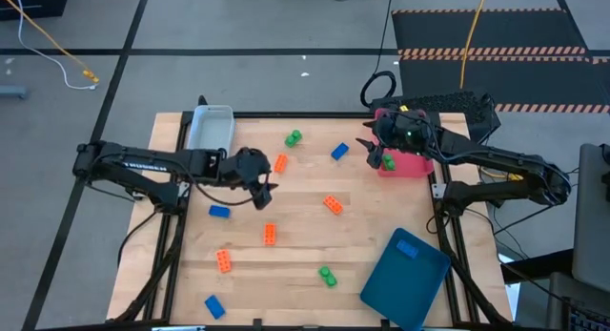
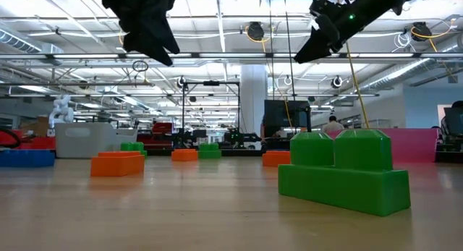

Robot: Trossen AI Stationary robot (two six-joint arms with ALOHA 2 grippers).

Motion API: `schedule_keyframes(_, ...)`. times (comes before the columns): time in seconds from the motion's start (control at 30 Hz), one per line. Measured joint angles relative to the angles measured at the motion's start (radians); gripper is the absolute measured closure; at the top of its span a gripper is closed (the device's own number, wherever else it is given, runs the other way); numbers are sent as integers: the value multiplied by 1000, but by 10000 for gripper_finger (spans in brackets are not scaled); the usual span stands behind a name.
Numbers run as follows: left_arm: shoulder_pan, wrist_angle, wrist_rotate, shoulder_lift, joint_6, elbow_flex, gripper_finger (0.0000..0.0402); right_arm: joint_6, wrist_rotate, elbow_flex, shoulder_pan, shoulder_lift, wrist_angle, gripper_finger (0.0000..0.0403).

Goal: Sort & place blocks by color
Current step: Put the orange gamepiece into the gray bin

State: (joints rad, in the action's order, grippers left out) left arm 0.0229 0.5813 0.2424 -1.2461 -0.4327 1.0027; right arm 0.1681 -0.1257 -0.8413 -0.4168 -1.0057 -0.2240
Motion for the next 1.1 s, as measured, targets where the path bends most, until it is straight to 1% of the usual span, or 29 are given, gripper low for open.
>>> schedule_keyframes(0.1, 21, 3, 9, 0, -141, 0, 158, 1, 0, 0, 0, 12, 2, 170)
schedule_keyframes(0.17, 35, 2, 41, -5, -278, 0, 158, 1, 0, 0, 0, 22, 2, 170)
schedule_keyframes(0.27, 56, -1, 49, -51, -442, 1, 158, 1, 0, 0, 0, 42, 9, 170)
schedule_keyframes(0.37, 75, -7, 43, -110, -530, 0, 158, -2, 0, 0, 0, 59, 16, 170)
schedule_keyframes(0.43, 76, 4, 39, -150, -549, 0, 158, 1, 0, 0, 0, 65, 5, 170)
schedule_keyframes(0.53, 44, 12, 39, -211, -539, 2, 158, 12, 0, 1, 0, 73, -14, 170)
schedule_keyframes(0.67, -68, 51, 47, -274, -467, 36, 158, 32, -1, 1, 0, 76, -13, 170)
schedule_keyframes(0.73, -128, 80, 49, -305, -400, 65, 158, 36, 0, 1, 0, 77, -12, 170)
schedule_keyframes(0.8, -178, 70, 52, -340, -327, 106, 158, 39, 0, 1, 0, 77, -12, 170)
schedule_keyframes(0.93, -247, 94, 58, -415, -194, 205, 158, 38, 0, 1, 0, 78, -9, 170)
schedule_keyframes(1.03, -279, 217, 58, -483, -141, 275, 158, 35, 0, 1, 0, 78, 3, 170)
schedule_keyframes(1.1, -300, 282, 56, -522, -146, 311, 158, 31, 0, 1, 0, 78, 3, 170)
